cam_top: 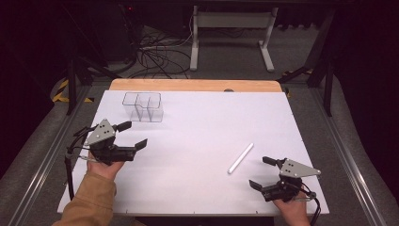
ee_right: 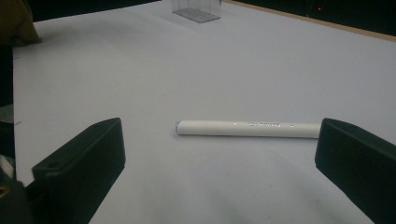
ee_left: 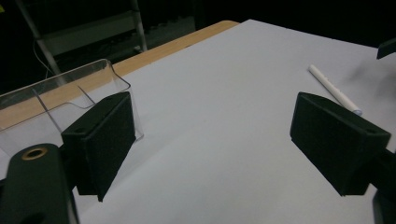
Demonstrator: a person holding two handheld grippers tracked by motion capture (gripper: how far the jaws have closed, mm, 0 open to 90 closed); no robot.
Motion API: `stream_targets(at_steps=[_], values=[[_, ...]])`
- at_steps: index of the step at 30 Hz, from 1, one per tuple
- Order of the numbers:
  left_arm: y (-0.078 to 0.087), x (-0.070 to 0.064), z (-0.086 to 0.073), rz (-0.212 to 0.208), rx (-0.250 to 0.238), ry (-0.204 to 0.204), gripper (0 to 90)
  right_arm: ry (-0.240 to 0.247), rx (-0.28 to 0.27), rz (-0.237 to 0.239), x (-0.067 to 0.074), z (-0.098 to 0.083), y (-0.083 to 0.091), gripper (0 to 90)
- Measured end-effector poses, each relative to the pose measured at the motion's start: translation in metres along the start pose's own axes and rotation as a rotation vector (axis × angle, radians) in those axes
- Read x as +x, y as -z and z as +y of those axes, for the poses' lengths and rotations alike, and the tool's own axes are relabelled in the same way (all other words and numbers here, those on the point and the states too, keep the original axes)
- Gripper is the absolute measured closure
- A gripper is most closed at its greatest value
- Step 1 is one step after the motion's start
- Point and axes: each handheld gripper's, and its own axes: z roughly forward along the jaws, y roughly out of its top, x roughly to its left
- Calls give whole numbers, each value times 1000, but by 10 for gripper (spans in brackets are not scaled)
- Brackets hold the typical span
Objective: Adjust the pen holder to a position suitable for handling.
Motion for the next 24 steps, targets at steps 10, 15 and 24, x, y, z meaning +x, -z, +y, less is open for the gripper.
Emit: stream_targets(at_steps=[10, 15, 24], values=[[-9, 24, 15, 7, 91, -20, 214, -3, 1, 3, -1, 0, 0, 22], [-14, 39, 20, 2, 120, 7, 201, -4, 1, 5, -1, 0, 0, 22], [-30, 58, 29, 24, 176, 23, 202, -6, 3, 9, -1, 0, -1, 23]])
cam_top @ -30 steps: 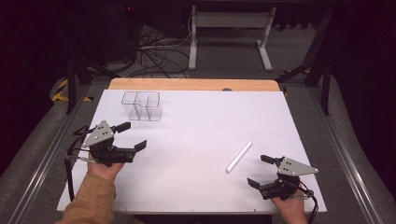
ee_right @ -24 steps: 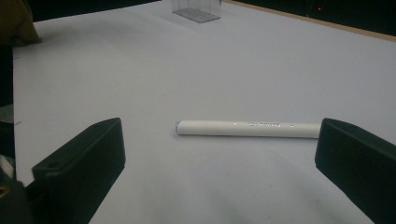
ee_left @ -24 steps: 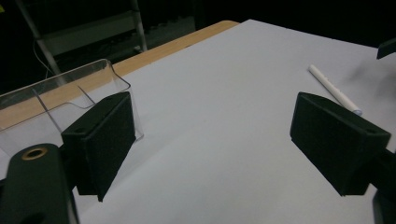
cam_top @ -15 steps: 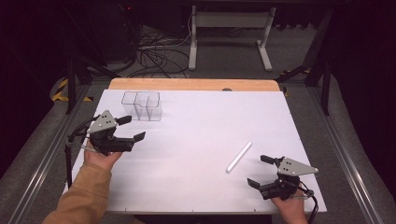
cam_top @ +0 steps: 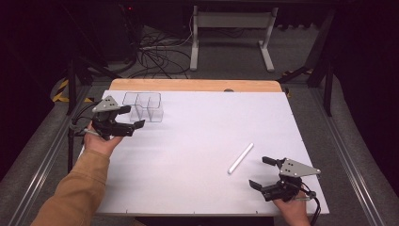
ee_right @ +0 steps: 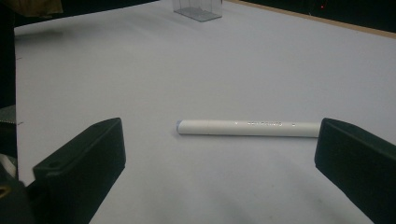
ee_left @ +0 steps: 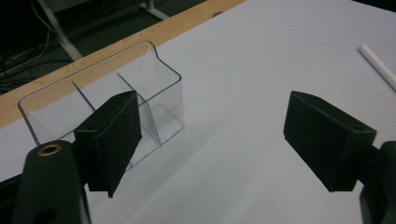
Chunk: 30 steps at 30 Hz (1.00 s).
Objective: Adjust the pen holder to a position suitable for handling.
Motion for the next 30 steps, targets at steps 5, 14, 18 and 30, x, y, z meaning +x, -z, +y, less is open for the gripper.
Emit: stream_targets(at_steps=[5, 14, 18, 30], values=[[-11, 8, 6, 3, 37, 6, 201, -2, -8, 2, -1, 0, 0, 23], [-20, 17, 12, 3, 56, 12, 174, -5, -7, 4, -1, 0, 0, 23], [-24, 20, 15, 7, 62, 11, 165, -7, -7, 7, -1, 0, 0, 23], [-31, 25, 24, 56, 93, 47, 192, -7, -7, 11, -2, 0, 0, 23]])
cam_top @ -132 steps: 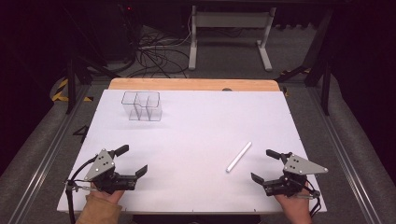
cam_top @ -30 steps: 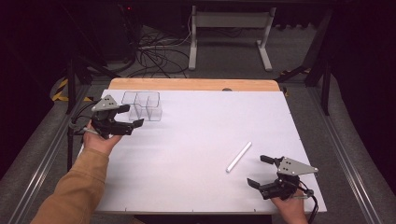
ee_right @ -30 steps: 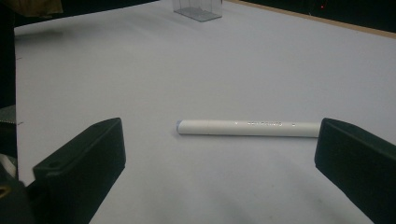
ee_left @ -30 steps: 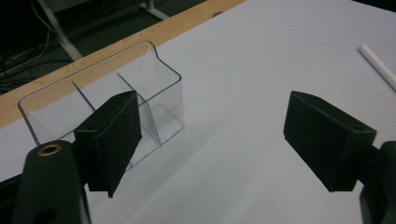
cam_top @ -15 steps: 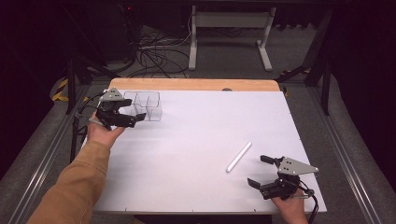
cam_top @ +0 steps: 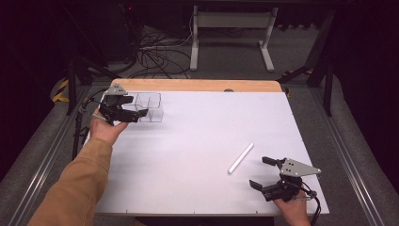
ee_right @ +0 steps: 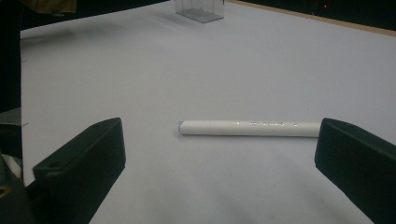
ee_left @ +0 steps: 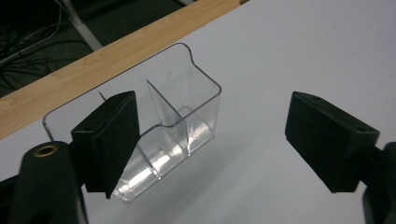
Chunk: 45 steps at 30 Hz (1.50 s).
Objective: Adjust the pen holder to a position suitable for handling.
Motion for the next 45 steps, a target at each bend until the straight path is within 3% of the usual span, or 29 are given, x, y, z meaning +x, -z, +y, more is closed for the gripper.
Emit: stream_targets(at_steps=[1, 4, 10, 11, 13, 14, 16, 18, 23, 32, 36, 40, 45], values=[[0, 1, 1, 26, 0, -8, 217, 0, 0, 0, 0, 0, 0, 23], [-2, 3, 2, 39, 6, 28, 310, -1, 1, 2, 0, 0, 0, 23], [-10, 10, 8, 106, 34, 89, 459, 1, -1, 2, 0, 0, 0, 23], [-11, 11, 9, 122, 41, 84, 481, 1, -1, 2, 0, 0, 0, 23], [-15, 13, 11, 138, 45, 123, 512, 0, 0, 2, 0, 0, 0, 23], [-18, 15, 12, 151, 56, 163, 527, 2, -2, 4, 0, 0, 0, 23], [-20, 17, 13, 166, 64, 181, 548, 2, -2, 4, 0, 0, 0, 24], [-26, 21, 16, 177, 111, 213, 552, 4, -3, 5, 0, 0, 0, 24], [-30, 23, 20, 208, 138, 242, 558, 3, -2, 5, 0, 0, 0, 25], [-43, 35, 19, 228, 182, 372, 595, 4, -1, 5, 0, 0, 0, 28], [-47, 36, 20, 239, 207, 399, 624, 3, 0, 4, 0, 0, 0, 30], [-53, 34, 23, 266, 248, 400, 649, 5, 0, 4, 0, 0, 0, 31], [-59, 33, 23, 289, 260, 394, 669, 7, -1, 5, 0, 0, 0, 32]])
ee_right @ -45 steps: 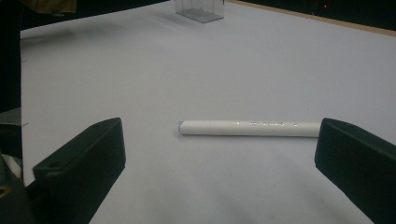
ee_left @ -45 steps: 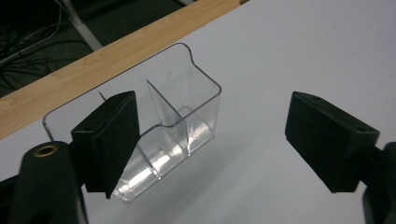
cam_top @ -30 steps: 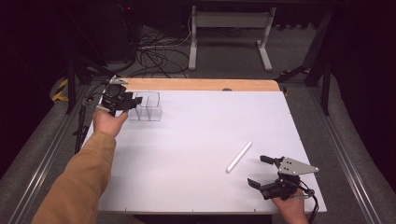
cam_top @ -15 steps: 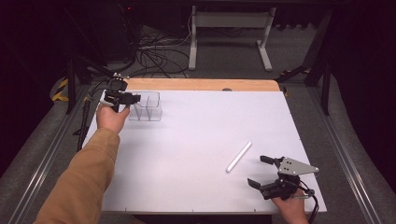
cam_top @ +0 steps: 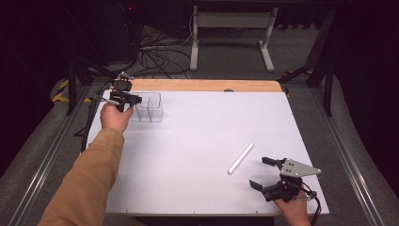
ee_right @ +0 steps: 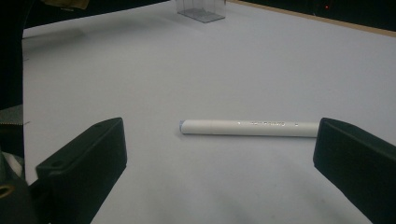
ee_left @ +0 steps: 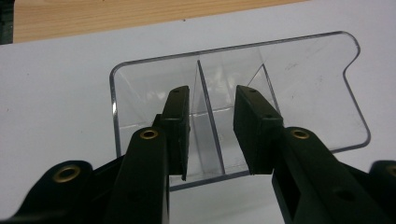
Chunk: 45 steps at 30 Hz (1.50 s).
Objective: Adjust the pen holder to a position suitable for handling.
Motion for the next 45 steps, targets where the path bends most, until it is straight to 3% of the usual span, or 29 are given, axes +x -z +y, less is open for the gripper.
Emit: stream_targets(at_steps=[5, 9, 20, 28, 34, 39, 45], values=[[-2, -6, 0, 55, 1, 0, 698, -1, 1, 0, 0, 0, 0, 33], [-3, -5, 1, 63, 6, 27, 758, -4, 5, -1, 0, 0, 0, 34], [-4, -10, 3, 92, 16, 43, 854, -3, 6, -1, 0, 0, 0, 36], [-4, -12, 5, 94, 25, 79, 885, -2, 7, -1, 0, 0, 0, 36], [-3, -12, 4, 95, 26, 87, 888, -2, 6, -3, 0, 0, 0, 36], [2, -16, 4, 115, 24, 69, 888, -2, 6, -4, 0, 0, 0, 36], [13, -22, 3, 85, 16, 83, 889, -3, 6, -5, 0, 0, 0, 37]])
